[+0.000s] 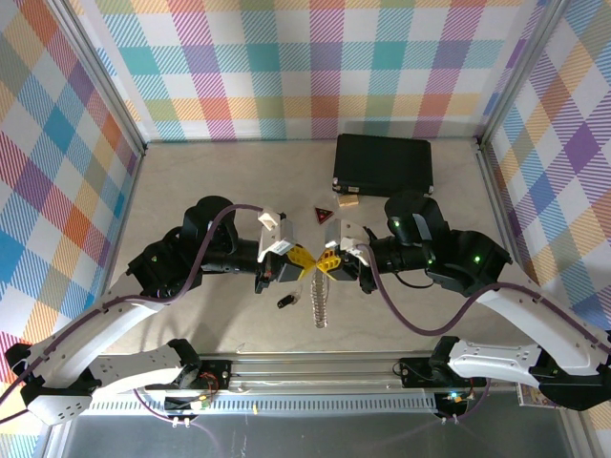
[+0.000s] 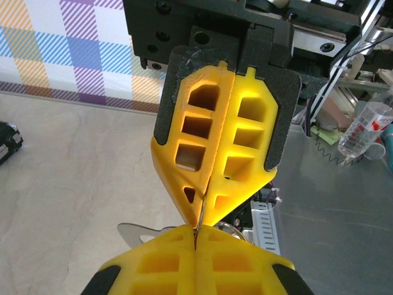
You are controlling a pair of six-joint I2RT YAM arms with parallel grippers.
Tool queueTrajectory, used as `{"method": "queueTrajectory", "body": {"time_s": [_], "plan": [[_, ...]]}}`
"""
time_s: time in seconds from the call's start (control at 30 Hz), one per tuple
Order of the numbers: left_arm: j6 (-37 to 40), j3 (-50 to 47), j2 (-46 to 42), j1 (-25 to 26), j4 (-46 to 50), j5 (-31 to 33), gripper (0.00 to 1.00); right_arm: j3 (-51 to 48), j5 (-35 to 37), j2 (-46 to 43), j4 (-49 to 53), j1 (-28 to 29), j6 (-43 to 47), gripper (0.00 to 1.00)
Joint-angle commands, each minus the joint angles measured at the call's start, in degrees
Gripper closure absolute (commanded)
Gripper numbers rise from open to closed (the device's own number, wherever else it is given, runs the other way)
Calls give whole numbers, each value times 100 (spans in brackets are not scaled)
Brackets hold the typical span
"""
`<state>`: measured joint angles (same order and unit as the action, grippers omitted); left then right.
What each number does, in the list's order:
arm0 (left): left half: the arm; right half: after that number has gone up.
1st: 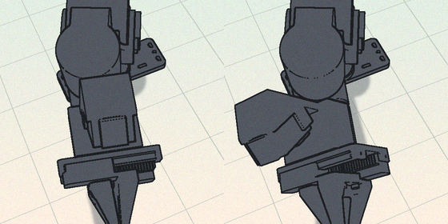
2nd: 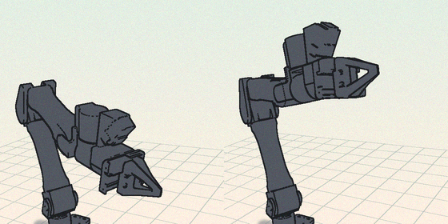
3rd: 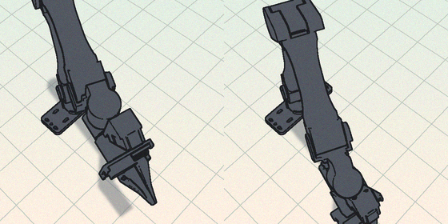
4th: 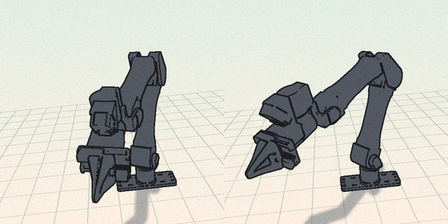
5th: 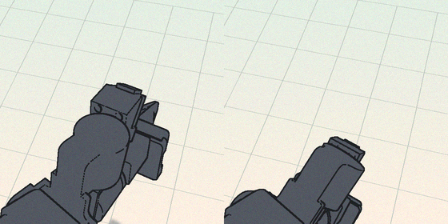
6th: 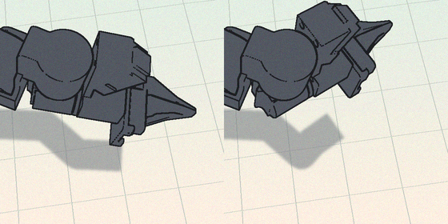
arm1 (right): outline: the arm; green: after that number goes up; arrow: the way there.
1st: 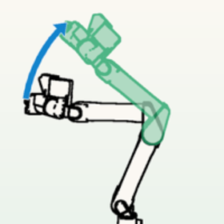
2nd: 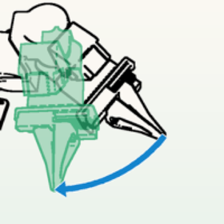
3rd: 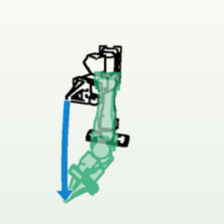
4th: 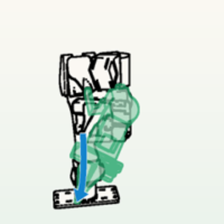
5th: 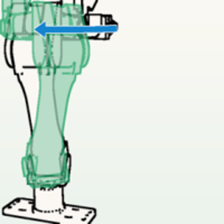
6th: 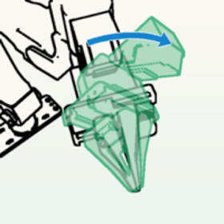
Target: Put the keys on the keyring
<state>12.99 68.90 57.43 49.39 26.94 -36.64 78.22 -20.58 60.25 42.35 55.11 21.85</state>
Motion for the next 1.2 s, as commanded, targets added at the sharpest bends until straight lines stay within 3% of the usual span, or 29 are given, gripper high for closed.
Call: {"method": "queueTrajectory", "body": {"time_s": [0.0, 0.17, 0.3, 0.4, 0.73, 1.17], "plan": [[-128, -23, -12, 97, -468, -201, 100, -43, -368, -46, -380, 35, -56, 100], [-159, -55, -87, 96, -542, -150, 100, -100, -270, -88, -441, 29, -151, 100], [110, 83, -54, 90, -73, 208, 100, -257, 219, -255, -492, 33, -208, 73], [360, 301, 65, 92, 415, 423, 100, -341, 568, -362, -375, 35, -114, 65], [660, 823, 334, 98, 1578, 873, 100, -590, 713, -325, -423, 30, 5, 69], [608, 677, 331, 115, 1387, 754, 100, -834, 243, -165, -1047, 34, -242, 69]]}}
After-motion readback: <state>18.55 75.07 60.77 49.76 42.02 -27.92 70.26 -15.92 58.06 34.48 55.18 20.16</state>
